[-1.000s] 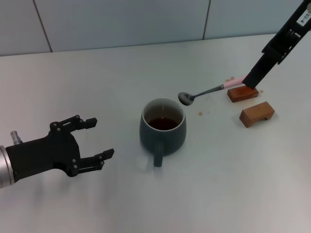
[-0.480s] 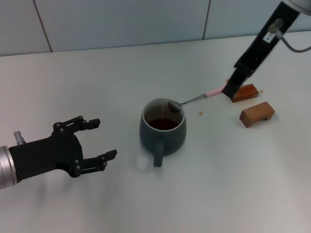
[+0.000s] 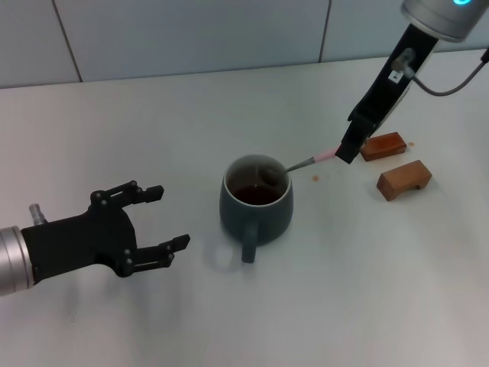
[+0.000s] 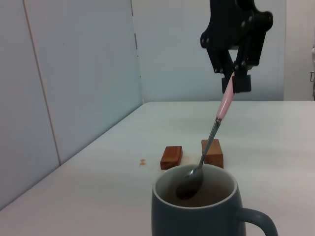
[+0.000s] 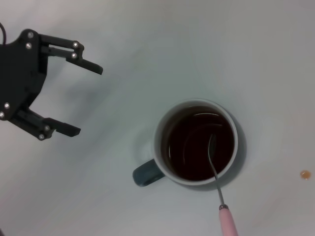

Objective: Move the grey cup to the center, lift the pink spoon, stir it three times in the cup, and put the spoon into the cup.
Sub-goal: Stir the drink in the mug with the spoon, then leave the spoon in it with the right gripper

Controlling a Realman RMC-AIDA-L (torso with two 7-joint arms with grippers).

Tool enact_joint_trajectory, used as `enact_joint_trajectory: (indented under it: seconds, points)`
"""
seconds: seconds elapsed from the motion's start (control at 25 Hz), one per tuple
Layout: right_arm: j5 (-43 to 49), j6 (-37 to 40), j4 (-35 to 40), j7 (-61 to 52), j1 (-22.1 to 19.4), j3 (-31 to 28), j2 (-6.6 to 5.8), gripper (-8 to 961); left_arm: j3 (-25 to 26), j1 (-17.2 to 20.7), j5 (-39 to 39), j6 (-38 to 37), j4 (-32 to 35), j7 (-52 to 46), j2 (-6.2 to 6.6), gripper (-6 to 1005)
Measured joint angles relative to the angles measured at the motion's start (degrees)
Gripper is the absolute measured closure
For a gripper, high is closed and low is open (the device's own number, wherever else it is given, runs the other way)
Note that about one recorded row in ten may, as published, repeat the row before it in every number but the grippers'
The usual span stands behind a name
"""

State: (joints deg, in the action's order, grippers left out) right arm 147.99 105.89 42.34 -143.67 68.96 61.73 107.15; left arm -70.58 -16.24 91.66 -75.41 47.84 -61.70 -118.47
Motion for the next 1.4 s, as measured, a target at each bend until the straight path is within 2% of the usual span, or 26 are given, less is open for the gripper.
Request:
enact_joint_trajectory:
  seconds: [0.32,0.4,0.48,0.64,0.76,0.88,1.12,1.24,1.28,1.32,1.4]
  points:
    - [3.4,-1.7,-3.3,0.6,1.9,0.1,1.23,807,0.0,-0.9,0.0,0.0,-0.7,0.3,-0.07,170]
    - [3.4,-0.5,-3.3,1.0,2.2,-0.3,1.8,806,0.0,-1.0,0.0,0.0,-0.8,0.2,-0.08,170]
    - [3.3,0.1,-3.3,1.7,2.8,-0.7,3.15,805,0.0,-1.0,0.0,0.0,-0.8,0.3,-0.09,170]
    - [3.2,-1.3,-3.3,2.1,3.2,-0.7,3.99,804,0.0,-1.3,0.0,0.0,-0.9,0.4,-0.09,170]
    - [3.3,-2.9,-3.3,2.1,3.3,-0.6,3.79,804,0.0,-1.6,-0.1,0.0,-0.9,0.4,-0.09,170]
    - [3.5,-3.4,-3.5,1.7,3.3,-0.7,2.26,803,0.0,-1.7,-0.1,0.0,-1.0,0.6,-0.09,170]
    - [3.5,-0.5,-3.6,1.3,2.9,-0.8,1.37,801,0.0,-1.7,-0.1,0.0,-1.2,0.6,-0.09,170]
    - [3.3,1.0,-3.4,1.4,2.9,-0.8,2.37,801,0.2,-1.8,-0.1,0.0,-1.7,0.8,-0.09,170]
    - [3.3,1.0,-3.4,1.4,2.9,-0.8,2.37,800,0.1,-1.9,-0.1,0.0,-1.7,0.8,-0.09,170]
    - [3.2,0.9,-3.3,1.7,3.1,-0.9,3.42,800,0.1,-1.9,-0.1,0.0,-1.7,0.8,-0.09,170]
    - [3.2,0.0,-3.2,1.9,3.5,-0.9,4.0,800,0.0,-2.1,-0.1,0.0,-1.7,0.8,-0.09,170]
